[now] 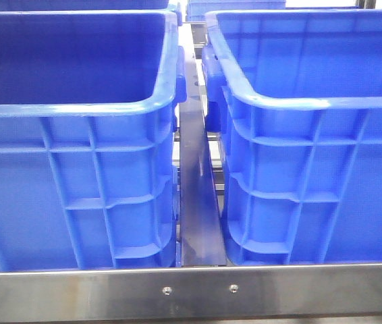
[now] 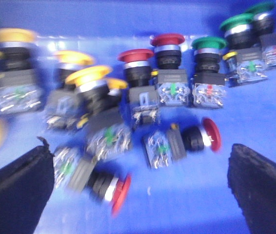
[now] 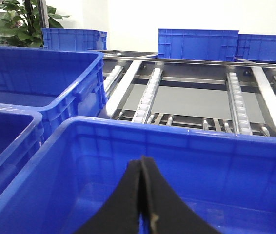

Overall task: Pick red and yellow buttons and place in box
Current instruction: 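Grasp a yellow-capped push button with the left gripper and lift it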

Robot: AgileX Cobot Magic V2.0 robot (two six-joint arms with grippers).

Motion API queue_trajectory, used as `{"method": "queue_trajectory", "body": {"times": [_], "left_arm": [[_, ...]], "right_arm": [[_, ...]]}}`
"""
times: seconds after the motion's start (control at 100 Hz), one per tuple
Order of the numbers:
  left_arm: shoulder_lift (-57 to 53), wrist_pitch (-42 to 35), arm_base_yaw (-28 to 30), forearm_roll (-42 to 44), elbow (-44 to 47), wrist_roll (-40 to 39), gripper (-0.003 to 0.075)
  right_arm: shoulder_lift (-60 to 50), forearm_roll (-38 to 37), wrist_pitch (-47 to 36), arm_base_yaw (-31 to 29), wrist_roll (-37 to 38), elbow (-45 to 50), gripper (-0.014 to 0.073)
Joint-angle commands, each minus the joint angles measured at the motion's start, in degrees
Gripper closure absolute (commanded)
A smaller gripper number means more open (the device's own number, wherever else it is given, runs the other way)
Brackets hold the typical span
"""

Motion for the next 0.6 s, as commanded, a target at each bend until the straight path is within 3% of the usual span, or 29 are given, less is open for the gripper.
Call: {"method": "queue_trajectory", "body": {"times": [0.0, 0.51, 0.59], "left_arm": [[2.40, -3.57, -0.43, 0.62, -3.46, 0.14, 0.0050], [15.79, -5.03, -0.33, 3.48, -6.48, -0.61, 0.0050], [16.09, -5.03, -0.33, 3.48, -6.48, -0.64, 0.0093]], "right_arm": [[-0.31, 0.73, -0.94, -0.23, -0.60, -1.62, 0.0697], [-0.31, 0.73, -0.94, -0.23, -0.60, -1.62, 0.0697], [-0.31, 0.73, -0.94, -0.23, -0.60, -1.62, 0.0697]]}}
